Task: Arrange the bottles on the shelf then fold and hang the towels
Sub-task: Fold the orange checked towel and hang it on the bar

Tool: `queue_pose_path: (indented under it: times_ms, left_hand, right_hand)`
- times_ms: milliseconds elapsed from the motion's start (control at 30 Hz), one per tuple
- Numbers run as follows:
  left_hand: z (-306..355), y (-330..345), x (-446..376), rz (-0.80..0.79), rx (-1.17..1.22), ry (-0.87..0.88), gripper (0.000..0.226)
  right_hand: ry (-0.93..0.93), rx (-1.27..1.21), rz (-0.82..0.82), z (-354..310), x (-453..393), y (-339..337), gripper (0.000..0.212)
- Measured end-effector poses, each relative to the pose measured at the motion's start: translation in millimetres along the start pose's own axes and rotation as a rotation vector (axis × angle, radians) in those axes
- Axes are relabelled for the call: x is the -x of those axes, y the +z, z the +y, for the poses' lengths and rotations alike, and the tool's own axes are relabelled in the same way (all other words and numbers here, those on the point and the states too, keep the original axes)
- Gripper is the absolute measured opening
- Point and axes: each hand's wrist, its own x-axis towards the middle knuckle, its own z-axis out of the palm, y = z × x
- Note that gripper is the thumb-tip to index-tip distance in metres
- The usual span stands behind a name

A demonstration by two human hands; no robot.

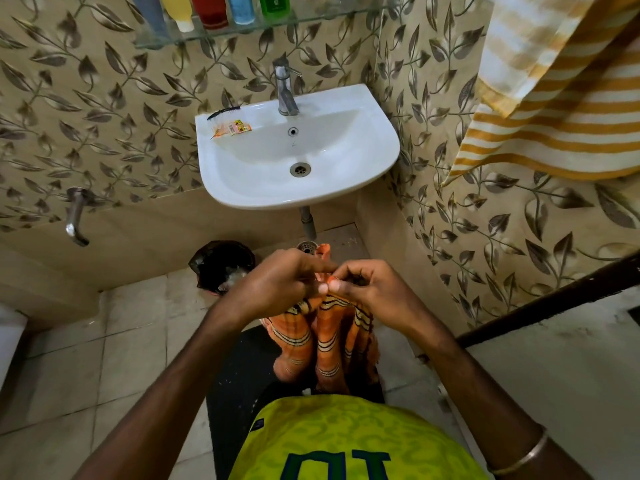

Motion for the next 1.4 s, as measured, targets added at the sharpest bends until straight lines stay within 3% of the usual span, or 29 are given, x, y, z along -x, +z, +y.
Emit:
queue_pose_path:
  times_ms: [233,500,667,767,867,900,1000,1100,1233,1400]
  left_hand:
    - [5.3,2.2,-3.1,0.081,-0.052,-0.061,0.003]
    - [20.4,-8.5,5.0,0.149,0.011,-0.056,0.009]
    - [16.0,-19.6,7.3,0.171,0.027,-0.070,0.020]
    - [9.9,-20.2,4.2,0.225,-0.007,-0.095,0.022]
    - [2.8,-16.9,-2.0,0.313,-0.099,-0.143,0.009]
    - [2.4,-15.0,-3.1,0.327,-0.163,-0.160,0.016]
    - [4.1,-7.9,-1.8,0.212,-0.226,-0.110,0.045]
    - [13.1,-0.4,3.6,0.054,-0.217,0.015,0.049]
    - [17.7,7.5,4.8,-0.081,-0.173,0.085,0.043]
    - [12.5,8.0,-0.3,-0.058,-0.144,0.034,0.016]
  right_hand:
    - [0.041,0.031,-0.017,-0.1,5.5,-8.7,0.014]
    - [0.167,-0.074,-0.027,34.1,19.8,-13.3,0.012]
    - [0.198,-0.142,0.008,45.5,25.4,-15.9,0.027]
    - [0.194,-0.153,0.003,46.0,26.5,-14.3,0.024]
    - [0.184,-0.139,-0.003,41.3,27.6,-12.0,0.025]
    - [0.177,-0.133,-0.012,39.1,27.5,-10.9,0.025]
    - [0.140,-0.113,-0.035,30.5,25.9,-8.0,0.027]
    - [0.111,-0.093,-0.032,20.6,22.1,-5.5,0.029]
    - [0.056,-0.032,-0.056,10.5,17.1,-7.0,0.012]
    - [0.010,-0.017,-0.061,4.2,17.8,-8.6,0.041]
